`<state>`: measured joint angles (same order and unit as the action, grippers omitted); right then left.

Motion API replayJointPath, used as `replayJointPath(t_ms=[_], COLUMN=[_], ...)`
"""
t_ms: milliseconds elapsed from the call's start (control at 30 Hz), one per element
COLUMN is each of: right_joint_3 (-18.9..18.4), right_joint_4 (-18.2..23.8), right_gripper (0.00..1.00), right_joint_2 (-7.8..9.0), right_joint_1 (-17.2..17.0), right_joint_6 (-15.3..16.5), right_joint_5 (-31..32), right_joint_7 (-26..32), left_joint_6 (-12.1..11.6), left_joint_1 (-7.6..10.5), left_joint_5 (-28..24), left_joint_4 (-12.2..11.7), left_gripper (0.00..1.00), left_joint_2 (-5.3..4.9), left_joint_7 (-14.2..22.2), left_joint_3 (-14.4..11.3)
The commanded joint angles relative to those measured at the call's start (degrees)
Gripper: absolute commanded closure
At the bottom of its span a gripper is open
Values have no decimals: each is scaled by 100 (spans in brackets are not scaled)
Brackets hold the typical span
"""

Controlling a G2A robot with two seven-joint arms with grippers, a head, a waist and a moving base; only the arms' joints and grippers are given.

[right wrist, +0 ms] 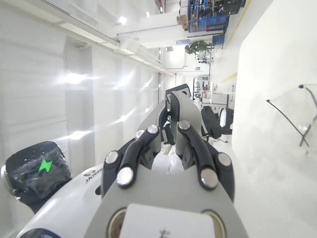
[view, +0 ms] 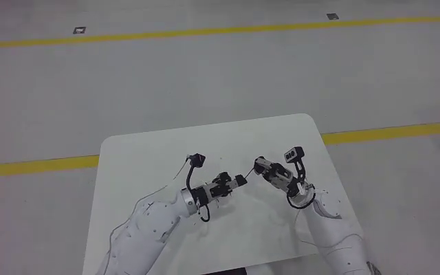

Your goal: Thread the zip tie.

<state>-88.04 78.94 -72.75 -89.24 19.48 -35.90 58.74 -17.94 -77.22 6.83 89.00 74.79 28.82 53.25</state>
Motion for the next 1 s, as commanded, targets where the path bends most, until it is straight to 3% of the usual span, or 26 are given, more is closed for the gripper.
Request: replayJointPath(t_ms=[0,233,500,767,900,933,967], right_joint_3=[-1,2,13,225,290,303,312], right_joint_4=[95,378,390,402,391,376,373], right_gripper=[100,100,100,100,100,100,100], right_joint_2=[-75,-373,-373,-425,-441,-445,-448], right_joint_1=[-67,-167,-166,-159,-157,-151,-142], right_joint_6=[0,0,0,0,0,0,0], right_joint_5=[15,499,535,458,636,740,847], right_joint_7=[-208,-731,-790,-1129,-1225,-1288,-1355], left_joint_6=[-49,-154,-154,104,133,76,63], left_joint_1=[5,3,33,39,80,81,83], left_joint_5=[36,31,129,94,55,38,29], left_joint_4=[-69,-148,-136,-242,-294,-303,-322], left_gripper=[0,0,0,0,0,1,9], left_joint_2=[13,62,62,111,123,123,121], left_joint_7=[-219,-863,-903,-1409,-1461,-1473,-1475], left_joint_3=[-64,-250,-269,-419,-463,-469,-469])
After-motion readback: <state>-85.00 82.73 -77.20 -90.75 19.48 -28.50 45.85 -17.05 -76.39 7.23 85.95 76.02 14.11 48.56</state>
